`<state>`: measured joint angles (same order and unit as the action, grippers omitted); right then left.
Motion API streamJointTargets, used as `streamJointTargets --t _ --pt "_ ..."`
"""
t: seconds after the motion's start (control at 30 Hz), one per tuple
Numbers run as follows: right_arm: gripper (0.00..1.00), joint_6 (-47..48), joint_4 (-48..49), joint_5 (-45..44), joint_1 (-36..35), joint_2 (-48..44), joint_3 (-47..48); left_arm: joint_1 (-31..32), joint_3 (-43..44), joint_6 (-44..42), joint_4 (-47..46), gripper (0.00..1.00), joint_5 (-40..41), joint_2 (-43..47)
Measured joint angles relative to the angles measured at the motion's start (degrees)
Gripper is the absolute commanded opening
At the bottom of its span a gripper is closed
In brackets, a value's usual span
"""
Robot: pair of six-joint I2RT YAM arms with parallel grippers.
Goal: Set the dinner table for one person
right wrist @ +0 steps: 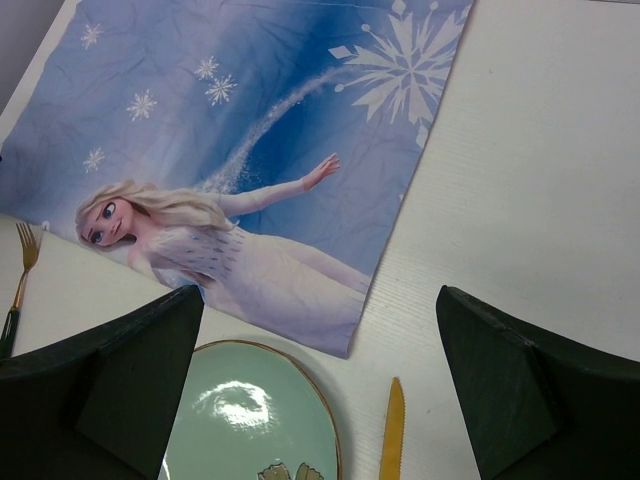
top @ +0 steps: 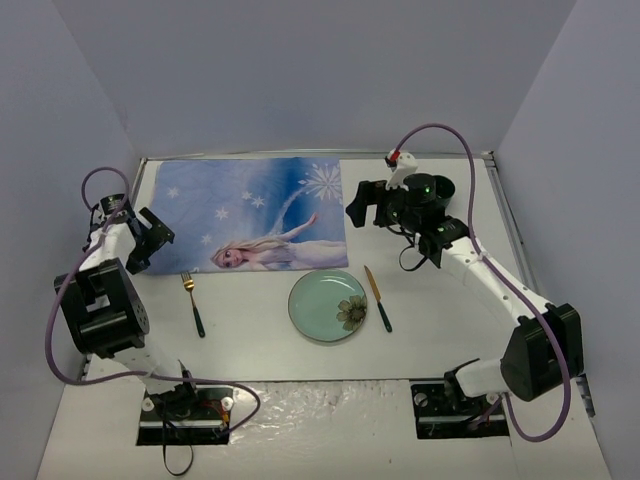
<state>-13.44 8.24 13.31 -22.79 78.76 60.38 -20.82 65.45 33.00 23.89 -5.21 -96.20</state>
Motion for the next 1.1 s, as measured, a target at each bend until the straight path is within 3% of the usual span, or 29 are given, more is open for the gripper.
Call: streamJointTargets --t 0.17,0.37,0.7,0.83,1.1 --pt "1.0 -0.28 -0.68 0.1 0.0 -1.99 -0.31 2.8 -0.24 -1.15 0.14 0.97 -4.43 9.67" --pt "1.0 -1.12 -2.12 0.04 0.0 -7.57 -2.02 11.58 -5.9 -2.79 -0.91 0.97 -13.85 21.88" --pt "1.0 -2.72 -2.74 -0.36 0.33 -18.3 -8.12 32.55 -28.35 1.87 -8.67 0.97 -24.88 38.14" --pt "1.0 -3.5 -2.96 0.94 0.33 -20.17 -9.81 40.81 -34.9 5.37 -14.75 0.97 -26.36 37.39" --pt "1.0 -4.61 -3.55 2.44 0.33 -23.14 -12.78 47.04 -40.46 12.33 -31.89 0.94 -26.99 26.44"
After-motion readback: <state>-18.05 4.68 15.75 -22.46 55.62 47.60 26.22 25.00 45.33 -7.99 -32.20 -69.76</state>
